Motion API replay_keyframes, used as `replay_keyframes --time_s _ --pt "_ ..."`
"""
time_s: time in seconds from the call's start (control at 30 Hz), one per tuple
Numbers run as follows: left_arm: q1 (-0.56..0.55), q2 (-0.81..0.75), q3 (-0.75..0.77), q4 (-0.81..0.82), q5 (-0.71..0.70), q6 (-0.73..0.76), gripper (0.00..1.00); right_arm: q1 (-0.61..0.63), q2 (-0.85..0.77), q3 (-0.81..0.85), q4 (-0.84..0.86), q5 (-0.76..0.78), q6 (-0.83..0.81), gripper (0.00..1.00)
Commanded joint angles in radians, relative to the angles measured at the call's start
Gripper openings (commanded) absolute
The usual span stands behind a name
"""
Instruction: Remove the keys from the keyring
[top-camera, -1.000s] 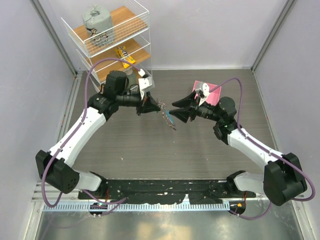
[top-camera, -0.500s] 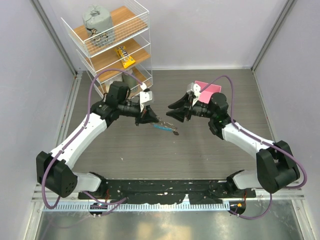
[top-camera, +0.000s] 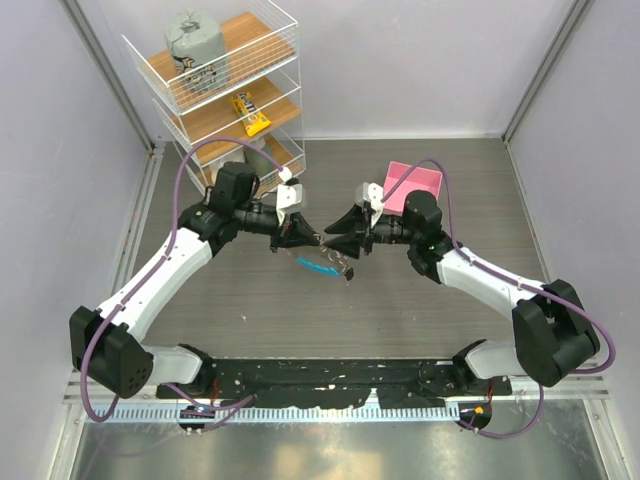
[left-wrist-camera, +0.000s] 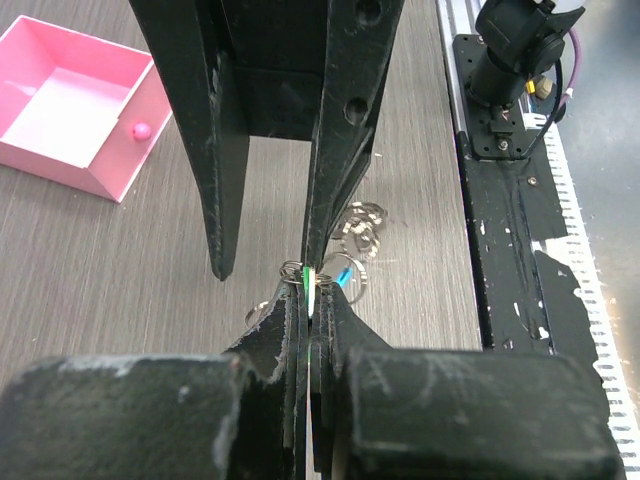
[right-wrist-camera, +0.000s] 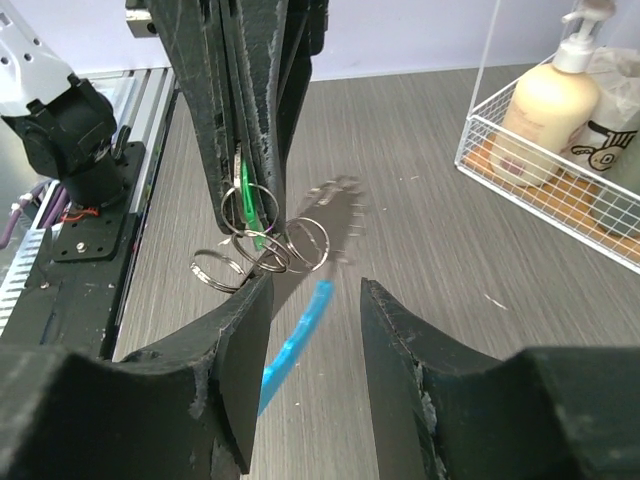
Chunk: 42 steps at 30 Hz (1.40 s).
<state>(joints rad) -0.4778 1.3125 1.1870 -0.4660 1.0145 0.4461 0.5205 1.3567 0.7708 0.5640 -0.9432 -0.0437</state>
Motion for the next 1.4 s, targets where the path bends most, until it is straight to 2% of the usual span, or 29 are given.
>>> replay_keyframes --time_s 0.0,0.27,0.87,1.03,1.23,1.37 --pt "-0.004 -0.039 0.034 0.043 0.052 0.011 0.0 0.026 -0.005 0.039 -0.021 -0.022 -0.056 0.46" --pt "-0.004 -0.042 0.039 0.041 0.059 0.005 0.0 0.049 -0.027 0.038 -0.026 -0.042 -0.058 0.38" --pt "-0.005 -0.042 0.043 0.024 0.082 0.013 0.0 0.047 -0.093 0.022 -0.022 -0.002 -0.056 0.38" --pt "-0.007 -0.05 0.042 0.023 0.091 0.014 0.0 0.049 -0.091 0.027 -0.023 -0.028 -0.051 0.31" --pt "-0.007 -0.07 0.043 0.024 0.082 0.014 0.0 0.049 -0.077 0.03 -0.03 -0.043 -0.048 0.33" --pt "-0.005 -0.073 0.042 0.024 0.082 0.013 0.0 0.049 -0.079 0.032 -0.032 -0.042 -0.047 0.26"
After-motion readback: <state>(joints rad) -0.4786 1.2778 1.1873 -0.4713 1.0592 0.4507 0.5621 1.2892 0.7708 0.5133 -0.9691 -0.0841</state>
